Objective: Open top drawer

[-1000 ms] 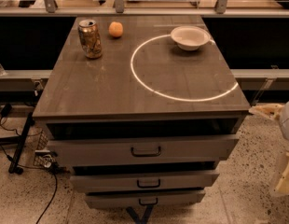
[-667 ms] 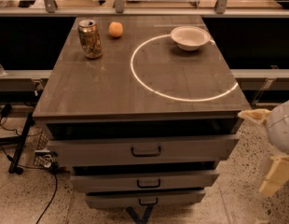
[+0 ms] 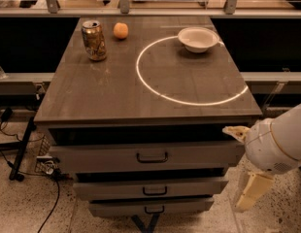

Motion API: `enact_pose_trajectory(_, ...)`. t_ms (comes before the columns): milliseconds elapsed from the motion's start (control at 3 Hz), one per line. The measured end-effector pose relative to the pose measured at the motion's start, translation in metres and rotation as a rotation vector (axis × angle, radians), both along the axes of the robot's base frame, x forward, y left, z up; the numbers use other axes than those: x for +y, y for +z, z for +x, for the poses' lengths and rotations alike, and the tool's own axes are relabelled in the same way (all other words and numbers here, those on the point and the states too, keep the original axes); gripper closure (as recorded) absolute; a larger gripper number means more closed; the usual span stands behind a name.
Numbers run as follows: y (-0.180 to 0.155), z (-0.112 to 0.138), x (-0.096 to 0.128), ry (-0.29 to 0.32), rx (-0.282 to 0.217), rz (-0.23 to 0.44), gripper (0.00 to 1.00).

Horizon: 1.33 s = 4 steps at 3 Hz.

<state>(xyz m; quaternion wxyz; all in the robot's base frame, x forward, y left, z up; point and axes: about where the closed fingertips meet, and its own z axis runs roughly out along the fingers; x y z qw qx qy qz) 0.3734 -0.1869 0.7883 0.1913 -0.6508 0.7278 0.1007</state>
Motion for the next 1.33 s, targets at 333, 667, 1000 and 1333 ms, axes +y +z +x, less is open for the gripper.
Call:
enact_pose_trajectory(333, -0.036, 0.011, 0.042, 0.064, -0.019, 0.026, 0.00)
enact_pose_trajectory(667, -0.056, 0.025, 0.063, 0.087, -0.039, 0.034, 0.00)
enact_pose_trajectory(1000, -0.083, 0.060, 0.081, 0.093, -0.064, 0.040, 0.00)
enact_pose_trajectory(1333, -0.098, 0.079, 0.089, 0.089, -0.068, 0.042, 0.00)
